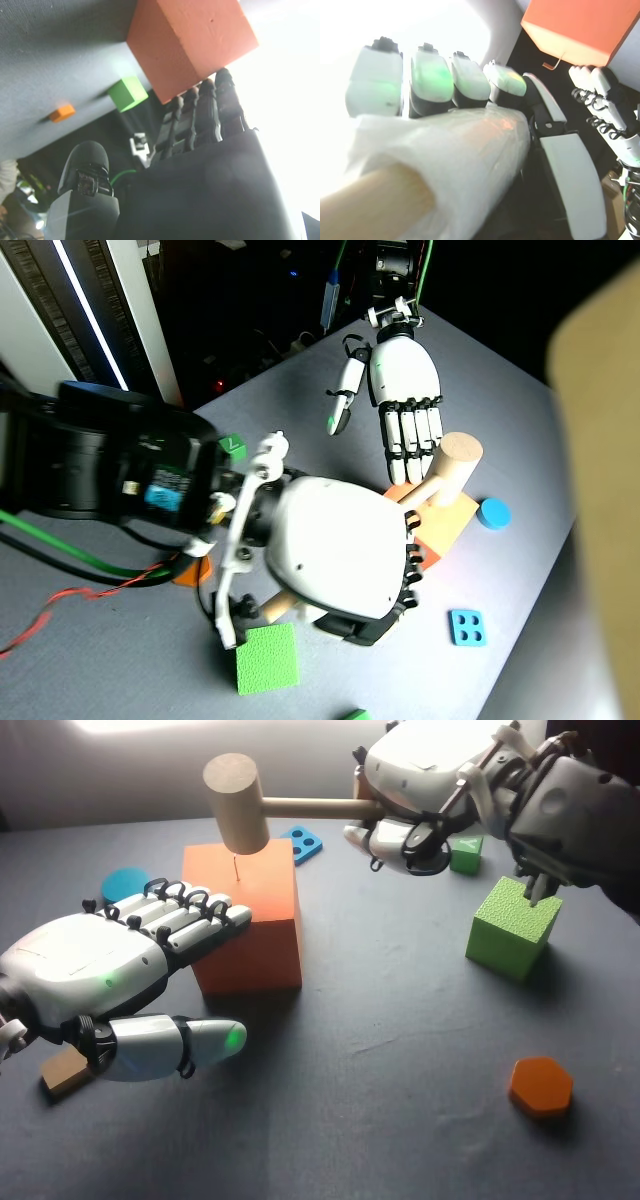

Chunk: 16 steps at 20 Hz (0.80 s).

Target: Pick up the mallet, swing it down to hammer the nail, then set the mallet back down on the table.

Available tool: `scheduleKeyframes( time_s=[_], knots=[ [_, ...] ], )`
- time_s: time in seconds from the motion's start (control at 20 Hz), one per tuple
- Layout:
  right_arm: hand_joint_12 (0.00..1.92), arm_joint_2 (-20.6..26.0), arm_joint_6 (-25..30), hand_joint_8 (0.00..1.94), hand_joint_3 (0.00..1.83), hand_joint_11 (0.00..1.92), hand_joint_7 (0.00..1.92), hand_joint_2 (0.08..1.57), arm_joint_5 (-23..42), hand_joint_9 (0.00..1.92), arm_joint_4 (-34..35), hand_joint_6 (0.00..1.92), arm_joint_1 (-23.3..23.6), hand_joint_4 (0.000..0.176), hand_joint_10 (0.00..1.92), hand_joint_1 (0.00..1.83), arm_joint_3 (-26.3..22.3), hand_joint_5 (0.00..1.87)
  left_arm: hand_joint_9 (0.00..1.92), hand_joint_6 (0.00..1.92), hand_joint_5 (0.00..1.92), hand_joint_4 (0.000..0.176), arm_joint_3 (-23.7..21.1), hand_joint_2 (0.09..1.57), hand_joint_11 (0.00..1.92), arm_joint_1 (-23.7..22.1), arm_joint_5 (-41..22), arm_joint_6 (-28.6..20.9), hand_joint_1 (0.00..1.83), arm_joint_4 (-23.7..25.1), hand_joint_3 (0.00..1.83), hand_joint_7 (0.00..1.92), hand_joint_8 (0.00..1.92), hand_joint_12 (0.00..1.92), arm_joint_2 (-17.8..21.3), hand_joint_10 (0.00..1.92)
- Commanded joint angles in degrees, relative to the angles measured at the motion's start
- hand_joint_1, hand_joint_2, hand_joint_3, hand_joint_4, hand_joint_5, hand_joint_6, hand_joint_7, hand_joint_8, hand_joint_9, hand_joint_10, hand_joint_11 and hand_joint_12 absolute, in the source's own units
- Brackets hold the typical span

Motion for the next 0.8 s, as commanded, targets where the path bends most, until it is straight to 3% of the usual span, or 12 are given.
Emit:
scheduleKeyframes(
  time_s=[0.0,0.25,0.4,0.6,0.75],
  knots=[
    [1.92,0.06,0.1,1.94,0.0,1.46,1.32,1.53,4.84,1.38,-1.86,1.92,1.16,0.176,1.92,0.34,0.35,1.14,0.0,0.01,0.04,0.0,0.17,1.26,0.0,-0.31,-2.35,-0.38,0.0,0.31,0.0,0.02,0.01,0.0,-0.39,0.0],
    [1.92,-3.41,0.37,1.94,0.0,1.47,1.34,1.53,3.75,1.39,1.19,1.92,-2.57,0.176,1.92,0.34,4.63,1.15,0.0,0.0,0.01,0.0,0.3,1.25,0.0,-0.33,-2.25,-0.38,0.0,0.31,0.0,0.0,0.0,0.0,-0.39,0.0],
    [1.92,-3.5,-0.11,1.94,0.0,1.47,1.35,1.52,2.98,1.4,1.2,1.92,-5.43,0.176,1.92,0.36,4.43,1.15,0.0,0.01,0.03,0.0,0.36,1.25,0.0,-0.28,-2.22,-0.38,0.0,0.31,0.0,0.01,0.0,0.0,-0.39,0.0],
    [1.92,-0.06,2.62,1.94,0.0,1.47,1.35,1.52,3.39,1.4,1.37,1.92,-3.39,0.175,1.92,0.38,1.52,1.14,0.0,0.0,0.01,0.0,0.37,1.26,0.0,-0.3,-2.22,-0.39,0.0,0.31,0.0,0.0,0.0,0.0,-0.39,0.0],
    [1.92,6.02,2.42,1.94,0.0,1.45,1.33,1.52,3.51,1.39,1.38,1.92,-0.47,0.176,1.92,0.38,-5.05,1.14,0.0,0.01,0.02,0.0,0.32,1.26,0.0,-0.3,-2.22,-0.53,0.0,0.31,0.0,0.0,0.0,0.0,-0.38,0.0]
  ],
)
